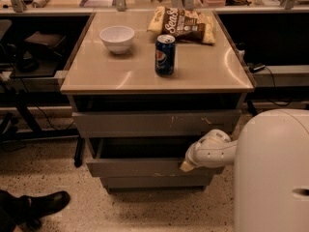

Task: Open middle drawer

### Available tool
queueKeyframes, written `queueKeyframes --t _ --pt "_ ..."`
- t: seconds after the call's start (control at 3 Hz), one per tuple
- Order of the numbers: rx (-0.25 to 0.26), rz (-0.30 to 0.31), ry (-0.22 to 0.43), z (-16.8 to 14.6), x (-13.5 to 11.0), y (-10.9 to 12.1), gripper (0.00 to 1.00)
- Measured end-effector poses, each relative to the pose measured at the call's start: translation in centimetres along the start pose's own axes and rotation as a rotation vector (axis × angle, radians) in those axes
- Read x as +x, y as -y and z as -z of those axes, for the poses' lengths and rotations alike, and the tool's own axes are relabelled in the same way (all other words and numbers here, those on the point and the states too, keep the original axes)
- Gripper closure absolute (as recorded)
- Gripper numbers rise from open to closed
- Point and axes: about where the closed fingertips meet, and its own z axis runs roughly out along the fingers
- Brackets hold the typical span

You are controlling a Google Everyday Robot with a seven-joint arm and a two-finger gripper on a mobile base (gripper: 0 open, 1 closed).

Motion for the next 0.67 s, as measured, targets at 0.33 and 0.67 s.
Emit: queueKeyframes --t 0.33,0.67 --pt "-0.012 -0.001 -0.012 0.57 2.17 -1.23 1.00" --pt "-0.012 -0.003 -0.009 1.00 2.38 -1.53 1.00"
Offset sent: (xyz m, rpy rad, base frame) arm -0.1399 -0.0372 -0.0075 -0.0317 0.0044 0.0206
